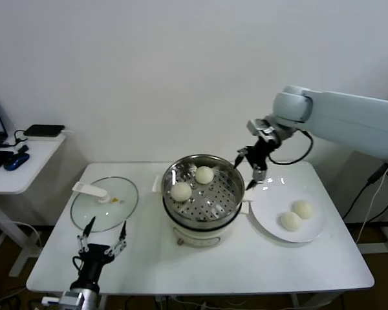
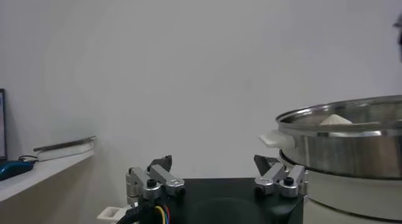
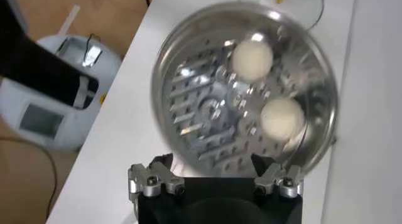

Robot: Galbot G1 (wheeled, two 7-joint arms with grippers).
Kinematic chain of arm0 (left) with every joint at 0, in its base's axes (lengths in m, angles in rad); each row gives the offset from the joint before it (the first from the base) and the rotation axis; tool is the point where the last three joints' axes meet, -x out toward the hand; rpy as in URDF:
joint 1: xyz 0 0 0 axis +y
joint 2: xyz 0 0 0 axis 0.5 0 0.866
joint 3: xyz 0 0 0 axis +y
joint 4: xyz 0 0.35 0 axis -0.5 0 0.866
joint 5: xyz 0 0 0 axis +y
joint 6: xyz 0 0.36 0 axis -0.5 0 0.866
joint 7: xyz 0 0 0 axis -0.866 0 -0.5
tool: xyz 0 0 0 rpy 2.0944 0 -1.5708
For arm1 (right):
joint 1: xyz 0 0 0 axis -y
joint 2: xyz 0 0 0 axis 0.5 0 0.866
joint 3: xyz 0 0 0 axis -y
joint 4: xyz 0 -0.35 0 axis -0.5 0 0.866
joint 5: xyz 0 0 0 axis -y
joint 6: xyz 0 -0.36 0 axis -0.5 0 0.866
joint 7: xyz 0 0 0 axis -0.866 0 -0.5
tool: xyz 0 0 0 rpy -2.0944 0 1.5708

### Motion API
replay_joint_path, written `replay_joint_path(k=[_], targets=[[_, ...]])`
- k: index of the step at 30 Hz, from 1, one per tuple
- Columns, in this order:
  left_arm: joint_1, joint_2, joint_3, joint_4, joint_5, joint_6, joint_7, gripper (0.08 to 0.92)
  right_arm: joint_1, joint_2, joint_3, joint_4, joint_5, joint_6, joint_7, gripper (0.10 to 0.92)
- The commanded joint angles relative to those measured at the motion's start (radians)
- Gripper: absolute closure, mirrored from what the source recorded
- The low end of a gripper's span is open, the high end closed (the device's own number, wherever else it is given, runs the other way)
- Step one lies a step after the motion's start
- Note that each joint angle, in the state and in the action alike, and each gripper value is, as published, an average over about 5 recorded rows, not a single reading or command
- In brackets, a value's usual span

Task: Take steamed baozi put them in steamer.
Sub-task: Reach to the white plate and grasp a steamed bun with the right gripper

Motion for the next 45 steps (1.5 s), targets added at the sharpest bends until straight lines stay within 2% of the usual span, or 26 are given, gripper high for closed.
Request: replay_joint_path(k=[1, 9, 21, 36, 45], targets=[[0.003, -0.002, 0.002, 0.000, 0.001, 0.003, -0.004, 0.177, -0.020, -0.248, -0.059, 0.060, -0.264, 0.060, -0.027, 0.203], [0.007, -0.005, 0.001, -0.006, 0.008, 0.008, 0.006, 0.177, -0.223, -0.299, 0.072, -0.020, -0.382, 0.044, -0.005, 0.203], [0.002, -0.012, -0.009, -0.009, 0.016, 0.013, 0.005, 0.177, -0.546, -0.221, 0.348, -0.172, -0.518, 0.055, 0.016, 0.203], [-0.009, -0.017, -0.020, 0.004, 0.013, 0.020, 0.005, 0.177, -0.650, -0.068, 0.453, -0.348, -0.590, 0.076, 0.015, 0.203], [-0.014, -0.018, -0.019, 0.006, 0.013, 0.024, 0.005, 0.177, -0.685, -0.040, 0.481, -0.382, -0.609, 0.080, 0.015, 0.203]])
